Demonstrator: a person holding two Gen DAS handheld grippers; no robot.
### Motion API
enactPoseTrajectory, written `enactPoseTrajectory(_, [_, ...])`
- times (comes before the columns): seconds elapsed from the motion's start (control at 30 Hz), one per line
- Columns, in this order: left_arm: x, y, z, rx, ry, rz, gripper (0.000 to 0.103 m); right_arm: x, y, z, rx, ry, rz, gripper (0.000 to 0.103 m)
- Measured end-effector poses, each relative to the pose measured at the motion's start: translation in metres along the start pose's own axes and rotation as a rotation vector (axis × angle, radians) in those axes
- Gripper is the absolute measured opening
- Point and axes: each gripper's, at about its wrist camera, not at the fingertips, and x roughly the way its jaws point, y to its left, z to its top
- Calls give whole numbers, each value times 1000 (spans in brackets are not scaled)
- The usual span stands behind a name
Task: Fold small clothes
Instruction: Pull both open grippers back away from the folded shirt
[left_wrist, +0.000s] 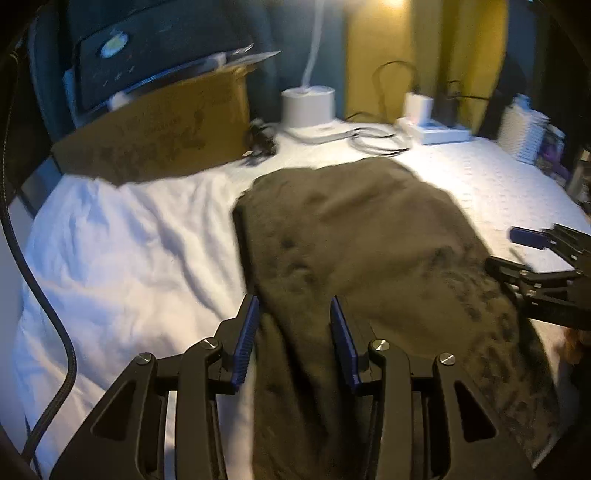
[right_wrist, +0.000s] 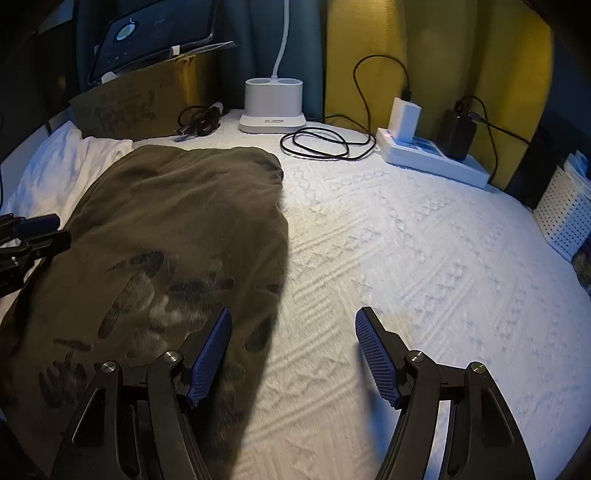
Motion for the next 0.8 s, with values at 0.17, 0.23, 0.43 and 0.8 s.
enactPoseTrajectory(0.17, [-19,-18,-8,15,-25,-48,41,-13,2,-11,3,-6,26,71])
enactPoseTrajectory(0.23, [-22,-21,-14,10,-14,-46,41,-18,6,-16,-3,-9,41,71])
enactPoseTrajectory(0.43, [-22,-22,-37,-32,48,-43,41,-34,17,-29,-28,-14,75,71])
enactPoseTrajectory(0.8, [-31,-16,-73,-78,75,1,45,-45,28,-61,-60,4,110,71])
